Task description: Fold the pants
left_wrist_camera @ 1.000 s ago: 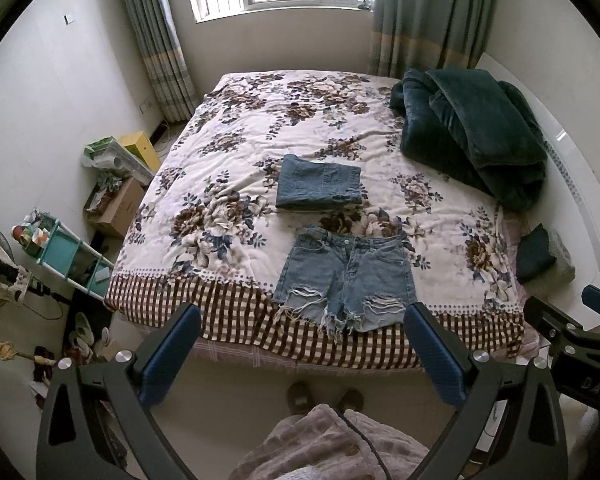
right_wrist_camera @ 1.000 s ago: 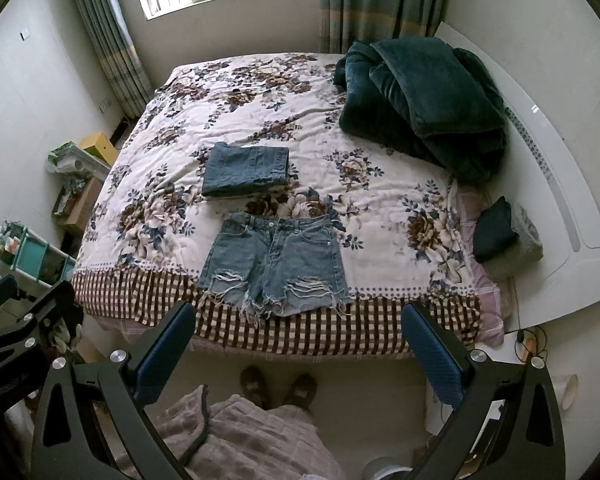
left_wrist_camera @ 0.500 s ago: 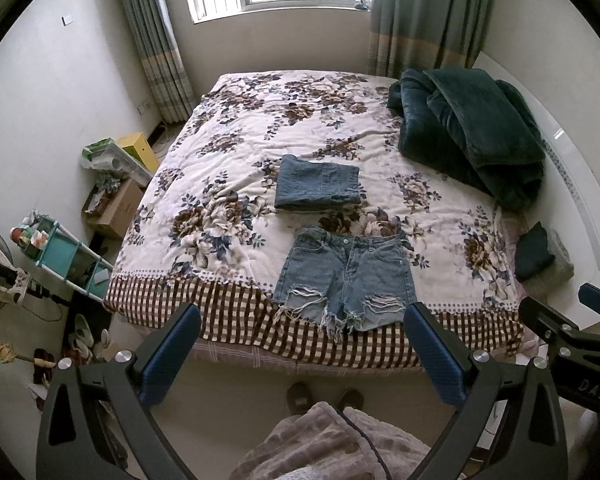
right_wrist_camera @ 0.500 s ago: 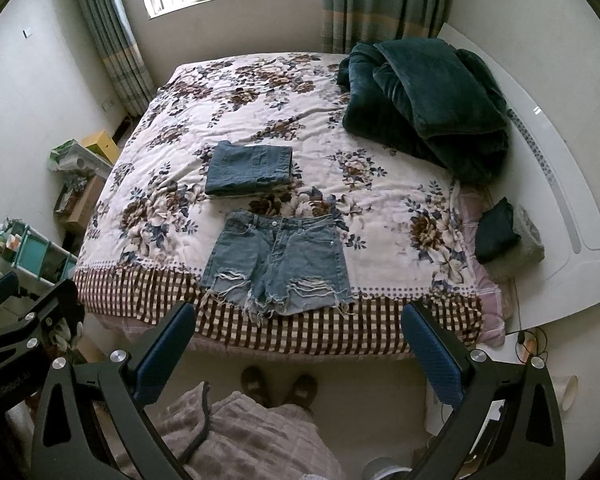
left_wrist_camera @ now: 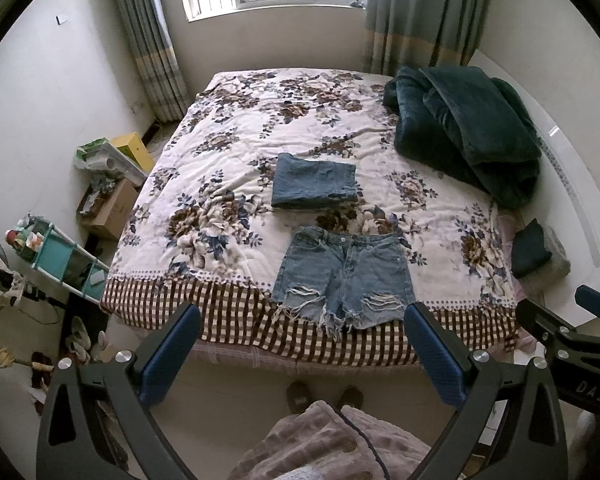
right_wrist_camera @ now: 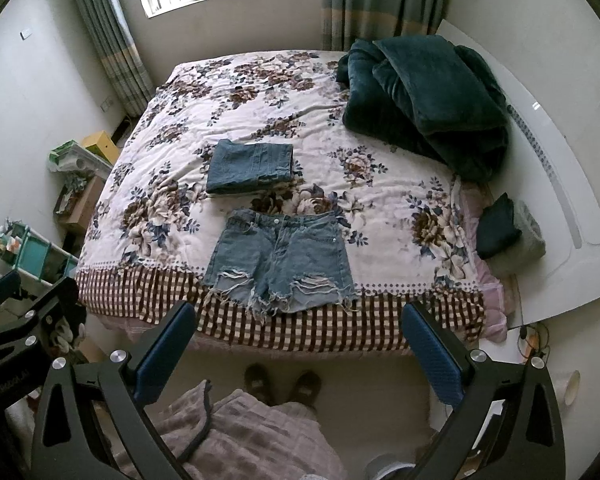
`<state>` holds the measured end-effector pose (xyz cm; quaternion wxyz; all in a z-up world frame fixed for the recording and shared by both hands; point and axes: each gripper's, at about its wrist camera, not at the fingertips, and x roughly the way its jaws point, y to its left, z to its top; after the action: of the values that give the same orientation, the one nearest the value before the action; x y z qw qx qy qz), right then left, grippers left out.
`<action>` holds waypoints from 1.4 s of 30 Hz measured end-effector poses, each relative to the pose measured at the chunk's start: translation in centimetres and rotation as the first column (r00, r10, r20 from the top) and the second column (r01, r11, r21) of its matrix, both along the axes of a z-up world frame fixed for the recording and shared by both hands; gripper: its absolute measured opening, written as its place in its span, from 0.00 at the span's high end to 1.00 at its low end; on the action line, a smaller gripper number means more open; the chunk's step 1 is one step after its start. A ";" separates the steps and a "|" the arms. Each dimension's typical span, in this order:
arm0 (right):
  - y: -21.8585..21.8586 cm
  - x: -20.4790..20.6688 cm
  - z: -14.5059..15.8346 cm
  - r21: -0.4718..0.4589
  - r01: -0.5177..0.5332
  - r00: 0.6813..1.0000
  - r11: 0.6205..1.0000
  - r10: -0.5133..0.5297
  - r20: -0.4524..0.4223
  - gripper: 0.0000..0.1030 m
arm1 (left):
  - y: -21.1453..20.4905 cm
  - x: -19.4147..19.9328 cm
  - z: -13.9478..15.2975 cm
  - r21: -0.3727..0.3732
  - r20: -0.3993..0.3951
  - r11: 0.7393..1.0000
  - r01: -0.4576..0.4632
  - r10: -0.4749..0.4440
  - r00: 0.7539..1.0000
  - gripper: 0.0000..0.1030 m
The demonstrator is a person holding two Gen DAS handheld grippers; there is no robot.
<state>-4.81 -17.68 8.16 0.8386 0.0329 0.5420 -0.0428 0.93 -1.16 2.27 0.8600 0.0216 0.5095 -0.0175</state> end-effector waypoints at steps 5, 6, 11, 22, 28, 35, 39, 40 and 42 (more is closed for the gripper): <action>1.3 0.7 -1.1 0.004 0.028 1.000 1.000 -0.028 -0.006 0.00 | 0.9 1.4 -1.3 0.003 0.005 1.000 -0.009 0.009 1.000 0.00; 1.3 1.0 -1.4 0.004 0.042 0.999 0.999 -0.042 -0.004 0.00 | 1.4 1.5 -2.0 0.004 0.007 1.000 -0.010 0.010 1.000 0.00; 1.3 3.4 -4.3 0.018 0.103 0.995 0.994 -0.103 0.003 0.00 | 2.5 3.9 -5.8 0.010 -0.010 1.000 -0.010 0.010 1.000 0.00; -0.6 11.0 -17.7 0.003 0.164 0.984 0.987 -0.163 -0.077 0.00 | 0.2 11.5 -17.3 0.007 -0.136 0.998 0.055 -0.054 0.989 0.00; -5.0 15.4 -25.8 0.011 0.180 0.970 0.984 -0.175 -0.171 0.00 | -3.6 15.6 -23.8 0.050 -0.200 0.998 0.049 -0.038 0.979 0.00; -12.4 22.2 -35.3 0.045 0.114 0.955 0.992 -0.097 -0.279 0.00 | -9.1 19.8 -31.5 0.111 -0.256 0.994 -0.014 0.042 0.966 0.00; -16.7 27.0 -42.1 0.092 0.062 0.935 0.994 -0.025 -0.354 0.00 | -12.4 22.3 -38.8 0.071 -0.337 0.994 -0.082 0.101 0.936 0.00; -17.3 27.9 -43.5 0.106 0.045 0.932 0.993 -0.003 -0.361 0.00 | -13.4 22.8 -41.3 0.072 -0.361 0.993 -0.093 0.113 0.926 0.00; -19.0 30.4 -47.6 0.111 0.001 0.919 0.994 0.043 -0.391 0.01 | -15.3 23.1 -45.4 0.075 -0.394 0.992 -0.097 0.119 0.912 0.00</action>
<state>25.58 -36.69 -39.49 0.7103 0.0636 0.7010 -0.0097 24.05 -16.46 -43.13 0.7375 0.0123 0.6741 0.0398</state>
